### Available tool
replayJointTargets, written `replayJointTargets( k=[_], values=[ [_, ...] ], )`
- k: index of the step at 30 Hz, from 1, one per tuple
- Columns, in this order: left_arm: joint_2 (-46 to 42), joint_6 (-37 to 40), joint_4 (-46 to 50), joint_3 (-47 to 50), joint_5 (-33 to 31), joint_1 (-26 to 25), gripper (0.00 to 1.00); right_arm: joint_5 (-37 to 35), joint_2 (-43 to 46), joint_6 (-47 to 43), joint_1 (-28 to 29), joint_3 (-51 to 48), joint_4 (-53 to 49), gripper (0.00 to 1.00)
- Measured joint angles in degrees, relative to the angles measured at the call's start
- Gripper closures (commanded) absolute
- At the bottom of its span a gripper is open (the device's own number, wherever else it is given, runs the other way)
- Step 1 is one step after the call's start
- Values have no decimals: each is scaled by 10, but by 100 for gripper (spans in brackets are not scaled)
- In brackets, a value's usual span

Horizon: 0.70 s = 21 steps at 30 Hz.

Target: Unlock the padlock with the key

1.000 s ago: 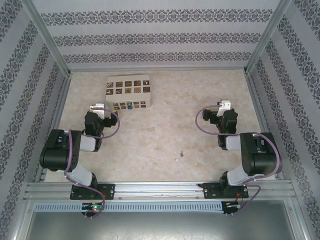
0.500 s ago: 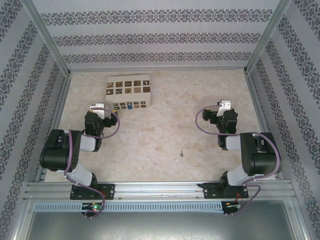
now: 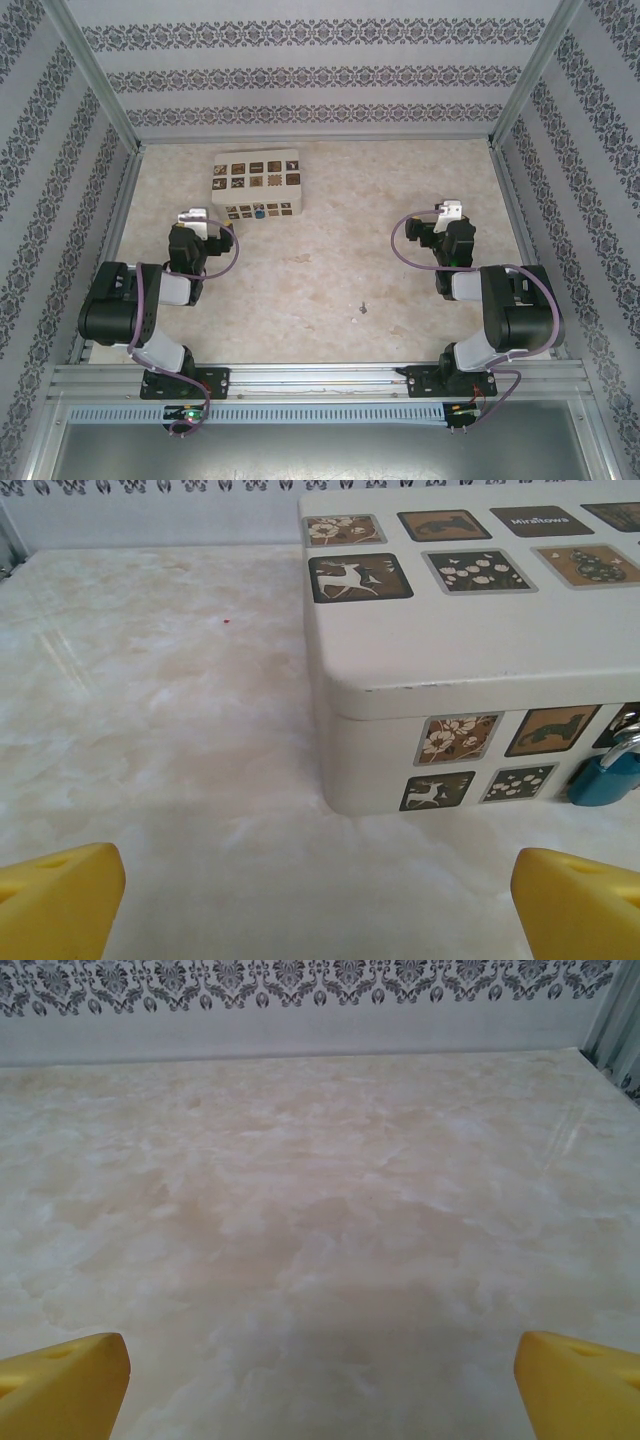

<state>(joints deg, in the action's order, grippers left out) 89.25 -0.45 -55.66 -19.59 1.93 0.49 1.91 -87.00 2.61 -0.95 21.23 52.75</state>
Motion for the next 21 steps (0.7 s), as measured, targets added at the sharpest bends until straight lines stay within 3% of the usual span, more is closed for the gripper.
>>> replayJointTargets(
  k=[6, 12, 17, 21],
  values=[
    [-110, -7, 58, 2, -21, 0, 1, -10, 72, 2, 0, 0, -47, 2],
    [-223, -47, 236, -67, -58, 0, 1, -5, 188, 44, 0, 41, -214, 2],
    [-266, -112, 379, -146, -72, 9, 1, 58, 232, 125, 1, 108, -350, 2],
    [-244, -175, 471, -209, -38, 44, 1, 133, 224, 211, 6, 134, -409, 2]
  ],
)
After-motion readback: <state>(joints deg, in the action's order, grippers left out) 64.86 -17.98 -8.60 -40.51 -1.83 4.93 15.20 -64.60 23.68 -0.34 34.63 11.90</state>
